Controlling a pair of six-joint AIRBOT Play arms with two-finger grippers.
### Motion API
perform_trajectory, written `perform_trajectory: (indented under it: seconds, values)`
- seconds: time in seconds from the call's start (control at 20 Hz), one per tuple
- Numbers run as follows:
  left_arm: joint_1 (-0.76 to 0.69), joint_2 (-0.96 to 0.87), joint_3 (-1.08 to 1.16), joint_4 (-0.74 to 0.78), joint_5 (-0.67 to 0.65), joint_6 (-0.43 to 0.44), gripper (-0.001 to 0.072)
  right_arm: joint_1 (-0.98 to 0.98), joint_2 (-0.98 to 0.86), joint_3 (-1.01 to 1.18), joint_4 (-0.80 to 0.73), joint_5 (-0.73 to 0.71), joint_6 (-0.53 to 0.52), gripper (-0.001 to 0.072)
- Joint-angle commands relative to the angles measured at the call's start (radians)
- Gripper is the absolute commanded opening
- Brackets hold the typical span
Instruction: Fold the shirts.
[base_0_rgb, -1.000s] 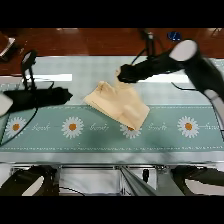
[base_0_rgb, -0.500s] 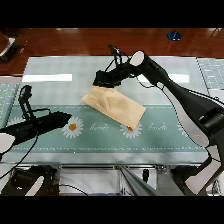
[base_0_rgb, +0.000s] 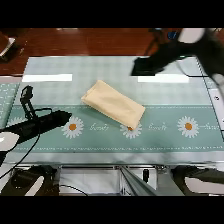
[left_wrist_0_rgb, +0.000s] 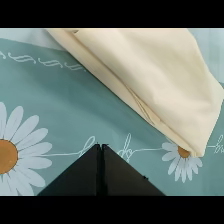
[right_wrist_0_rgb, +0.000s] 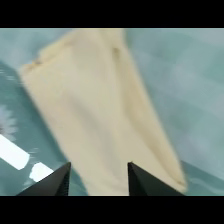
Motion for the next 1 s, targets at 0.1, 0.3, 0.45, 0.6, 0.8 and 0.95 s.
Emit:
perform_trajectory:
  seconds: [0.1,0.3,0.45,0.6,0.8,0.95]
  values:
    - [0.0,-0.002,-0.001,0.0,0.042,0.001,0.0017,-0.222,0.586,-0.678,-0.451,-0.313,0.344,0.0415]
    - [0.0,-0.002,-0.001,0.0,0.066,0.001,0.0017,-0.307,0.721,-1.166,0.068,-0.58,0.319,0.0415]
    - [0.0,-0.002,-0.001,-0.001,0.073,0.001,0.0017,-0.307,0.61,-1.255,0.31,-0.586,0.146,0.0415]
    - [0.0,-0.002,-0.001,0.0,0.073,0.001,0.0017,-0.307,0.457,-1.254,0.572,-0.589,-0.063,0.0415]
    - [0.0,-0.002,-0.001,0.0,0.074,0.001,0.0017,-0.306,0.249,-1.197,0.761,-0.471,-0.279,0.0415]
    - [0.0,-0.002,-0.001,0.0,0.075,0.001,0.0017,-0.298,0.136,-1.12,0.763,-0.425,-0.297,0.0415]
